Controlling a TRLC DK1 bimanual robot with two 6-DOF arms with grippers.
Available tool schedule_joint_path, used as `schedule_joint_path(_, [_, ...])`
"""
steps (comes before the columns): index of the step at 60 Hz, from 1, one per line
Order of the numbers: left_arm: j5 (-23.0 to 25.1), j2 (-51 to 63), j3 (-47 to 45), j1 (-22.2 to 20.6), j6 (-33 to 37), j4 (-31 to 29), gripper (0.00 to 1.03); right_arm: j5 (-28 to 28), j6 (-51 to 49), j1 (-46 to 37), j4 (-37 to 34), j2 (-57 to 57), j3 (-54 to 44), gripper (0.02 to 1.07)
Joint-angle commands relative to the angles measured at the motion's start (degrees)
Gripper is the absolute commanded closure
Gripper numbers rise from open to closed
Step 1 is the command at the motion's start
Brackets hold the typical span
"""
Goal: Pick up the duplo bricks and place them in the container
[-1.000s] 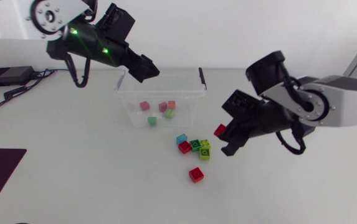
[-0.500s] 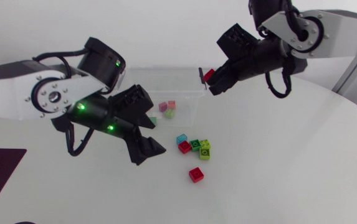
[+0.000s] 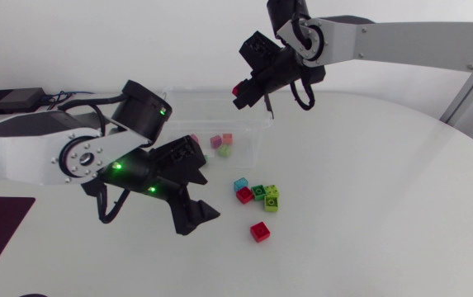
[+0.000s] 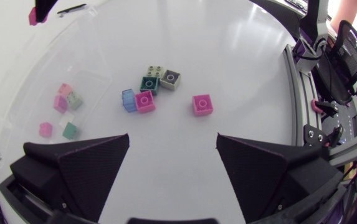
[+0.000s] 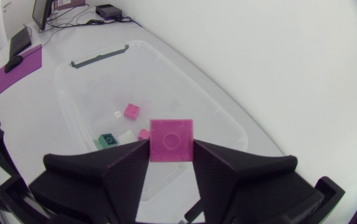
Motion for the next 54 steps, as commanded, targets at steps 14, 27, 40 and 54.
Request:
schedule_joint_path(14, [-1.9, 9.1, 3.3, -7.3, -4.8, 0.3, 0.06, -1.0, 2.1, -2.6, 4.7, -11.7, -9.4, 0.06])
schedule_joint_path(27, [-6.5, 19.1, 12.9, -11.7, -9.6, -6.3, 0.17, -4.8, 2.8, -8.2, 8.5, -26.9, -26.7, 0.06])
schedule_joint_path(40, [-9.8, 29.1, 24.0, -15.3, -14.0, -16.0, 0.35, -9.8, 2.0, -15.8, 10.5, -37.2, -41.8, 0.07])
schedule_joint_path(54, [-9.9, 36.9, 33.3, -16.2, -16.6, -24.6, 0.35, -14.1, 0.2, -21.6, 10.7, -42.8, -49.0, 0.07])
